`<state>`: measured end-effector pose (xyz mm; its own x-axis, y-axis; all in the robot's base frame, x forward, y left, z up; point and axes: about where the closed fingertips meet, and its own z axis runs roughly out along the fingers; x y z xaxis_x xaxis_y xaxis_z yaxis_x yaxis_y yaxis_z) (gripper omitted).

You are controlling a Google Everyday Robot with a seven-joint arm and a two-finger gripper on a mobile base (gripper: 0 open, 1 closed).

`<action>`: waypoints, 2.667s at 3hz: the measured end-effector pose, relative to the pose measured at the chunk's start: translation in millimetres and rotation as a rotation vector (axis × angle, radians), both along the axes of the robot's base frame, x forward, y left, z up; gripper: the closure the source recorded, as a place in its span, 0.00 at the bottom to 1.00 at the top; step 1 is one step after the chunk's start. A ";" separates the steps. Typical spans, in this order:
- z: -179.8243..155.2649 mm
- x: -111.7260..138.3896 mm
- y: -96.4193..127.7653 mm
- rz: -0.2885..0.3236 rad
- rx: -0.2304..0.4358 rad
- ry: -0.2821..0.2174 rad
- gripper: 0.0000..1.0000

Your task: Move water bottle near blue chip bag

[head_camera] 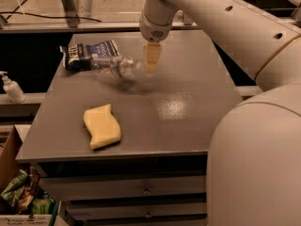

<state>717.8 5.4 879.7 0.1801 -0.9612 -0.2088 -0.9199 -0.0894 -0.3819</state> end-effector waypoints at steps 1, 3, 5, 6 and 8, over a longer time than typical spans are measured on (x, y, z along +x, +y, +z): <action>6.3 11.1 -15.9 -0.021 -0.069 -0.040 0.00; 12.4 15.6 -39.4 -0.058 -0.096 -0.046 0.00; 10.9 -12.9 -57.4 -0.101 0.048 0.131 0.00; 12.5 -42.7 -58.5 -0.104 0.147 0.235 0.00; 14.5 -73.8 -70.2 -0.107 0.343 0.346 0.00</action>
Offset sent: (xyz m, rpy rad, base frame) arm 0.0211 -0.0461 0.0195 -0.1401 -0.0822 -0.0623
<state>644.0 -64.8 894.3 -0.0514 -0.8359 -0.5464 -0.9950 0.0896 -0.0434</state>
